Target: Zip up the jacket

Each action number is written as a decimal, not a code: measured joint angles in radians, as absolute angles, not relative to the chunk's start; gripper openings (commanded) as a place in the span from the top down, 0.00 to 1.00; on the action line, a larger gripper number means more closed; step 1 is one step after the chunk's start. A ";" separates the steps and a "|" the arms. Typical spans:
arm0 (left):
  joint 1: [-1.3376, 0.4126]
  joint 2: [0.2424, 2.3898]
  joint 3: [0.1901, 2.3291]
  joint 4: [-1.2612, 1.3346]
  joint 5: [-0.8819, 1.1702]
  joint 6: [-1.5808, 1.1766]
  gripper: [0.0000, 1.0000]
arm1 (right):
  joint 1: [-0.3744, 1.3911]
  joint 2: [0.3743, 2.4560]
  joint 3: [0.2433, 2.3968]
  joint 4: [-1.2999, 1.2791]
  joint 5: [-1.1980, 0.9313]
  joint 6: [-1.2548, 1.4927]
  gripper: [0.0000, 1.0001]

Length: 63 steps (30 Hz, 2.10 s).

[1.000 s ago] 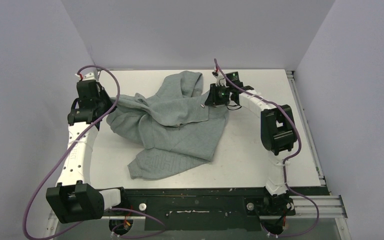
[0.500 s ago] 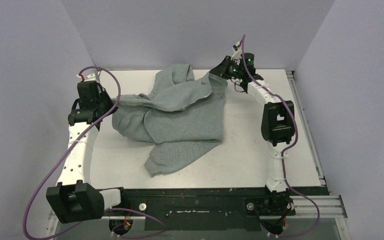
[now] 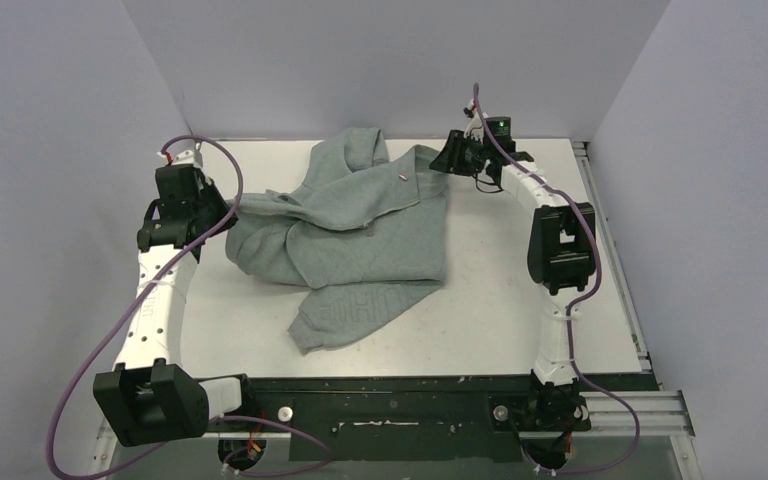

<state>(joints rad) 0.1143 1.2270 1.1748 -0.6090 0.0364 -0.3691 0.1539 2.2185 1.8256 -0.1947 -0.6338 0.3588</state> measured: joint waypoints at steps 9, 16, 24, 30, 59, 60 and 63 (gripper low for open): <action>0.115 1.228 1.175 -0.609 0.055 -0.363 1.00 | 0.189 2.219 1.908 -0.349 -0.627 -0.083 0.38; 0.115 1.237 1.175 -0.609 0.068 -0.363 1.00 | 0.234 2.273 2.024 -0.459 -0.652 -0.345 0.39; 0.115 1.254 1.175 -0.609 0.084 -0.363 1.00 | 0.284 2.350 2.054 -0.525 -0.553 -0.530 0.54; 0.115 1.255 1.175 -0.609 0.084 -0.362 1.00 | 0.301 2.368 2.033 -0.565 -0.512 -0.569 0.98; 0.117 1.283 1.200 -0.628 0.067 -0.333 1.00 | 0.143 1.313 0.751 -0.303 -0.294 0.352 0.74; 0.118 1.283 1.195 -0.625 0.075 -0.333 1.00 | 0.142 1.313 0.751 -0.299 -0.296 0.355 0.65; 0.121 1.283 1.170 -0.608 0.101 -0.334 1.00 | 0.138 1.313 0.760 -0.306 -0.312 0.353 0.50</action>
<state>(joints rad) 0.1211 1.2831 1.1702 -0.6083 0.1009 -0.3340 0.1379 1.3128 0.7601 -0.3058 -0.3119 0.3527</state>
